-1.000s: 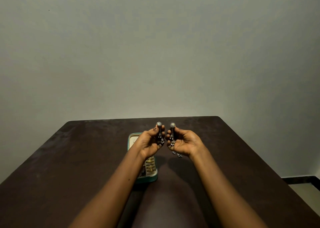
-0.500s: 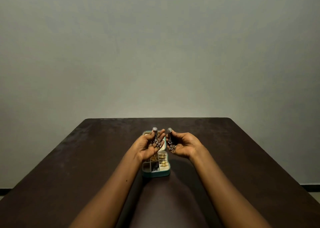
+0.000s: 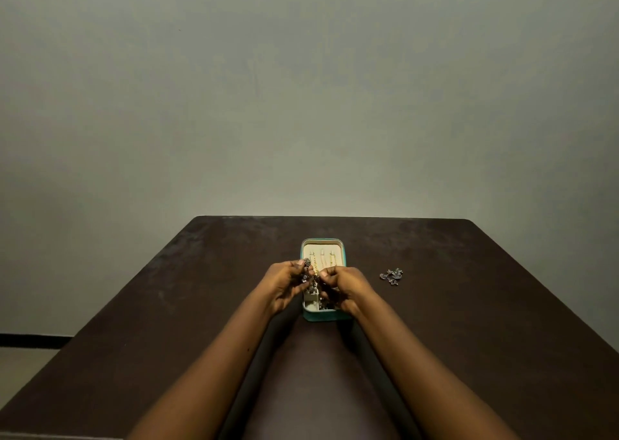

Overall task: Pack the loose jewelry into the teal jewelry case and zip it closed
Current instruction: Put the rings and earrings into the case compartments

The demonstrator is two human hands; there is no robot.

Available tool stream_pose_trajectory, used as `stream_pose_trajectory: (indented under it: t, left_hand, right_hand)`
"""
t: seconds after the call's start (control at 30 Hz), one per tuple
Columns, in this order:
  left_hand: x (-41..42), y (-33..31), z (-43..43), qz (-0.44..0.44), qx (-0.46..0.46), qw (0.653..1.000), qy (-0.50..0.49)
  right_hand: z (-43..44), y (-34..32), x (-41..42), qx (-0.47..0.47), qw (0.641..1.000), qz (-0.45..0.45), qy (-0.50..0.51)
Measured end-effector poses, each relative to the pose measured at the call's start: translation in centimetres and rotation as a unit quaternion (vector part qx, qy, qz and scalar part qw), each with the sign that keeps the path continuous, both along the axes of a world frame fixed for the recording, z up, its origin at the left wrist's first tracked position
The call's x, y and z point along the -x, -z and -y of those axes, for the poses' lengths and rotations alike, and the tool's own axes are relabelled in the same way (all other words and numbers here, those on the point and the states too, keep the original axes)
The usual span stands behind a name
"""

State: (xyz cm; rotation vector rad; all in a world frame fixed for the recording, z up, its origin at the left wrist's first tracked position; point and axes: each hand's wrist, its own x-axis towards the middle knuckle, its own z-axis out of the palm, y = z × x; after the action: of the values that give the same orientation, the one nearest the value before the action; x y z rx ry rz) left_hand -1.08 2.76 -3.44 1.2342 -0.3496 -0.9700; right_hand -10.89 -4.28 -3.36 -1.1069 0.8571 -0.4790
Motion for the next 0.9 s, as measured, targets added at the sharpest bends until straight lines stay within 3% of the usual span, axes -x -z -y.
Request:
stream_pose_trajectory:
  t: [0.37, 0.63, 0.9]
  left_hand:
    - [0.1, 0.5, 0.1, 0.019, -0.016, 1.0, -0.012]
    - [0.3, 0.3, -0.2, 0.096, -0.079, 0.992, -0.009]
    - [-0.8, 1.2, -0.3, 0.199, -0.141, 0.97, -0.024]
  right_hand:
    - [-0.6, 1.0, -0.4, 0.127, 0.992, -0.021, -0.004]
    - [-0.3, 0.6, -1.1, 0.16, 0.987, -0.013, -0.004]
    - [-0.4, 2.0, -1.3, 0.253, 0.963, -0.092, 0.021]
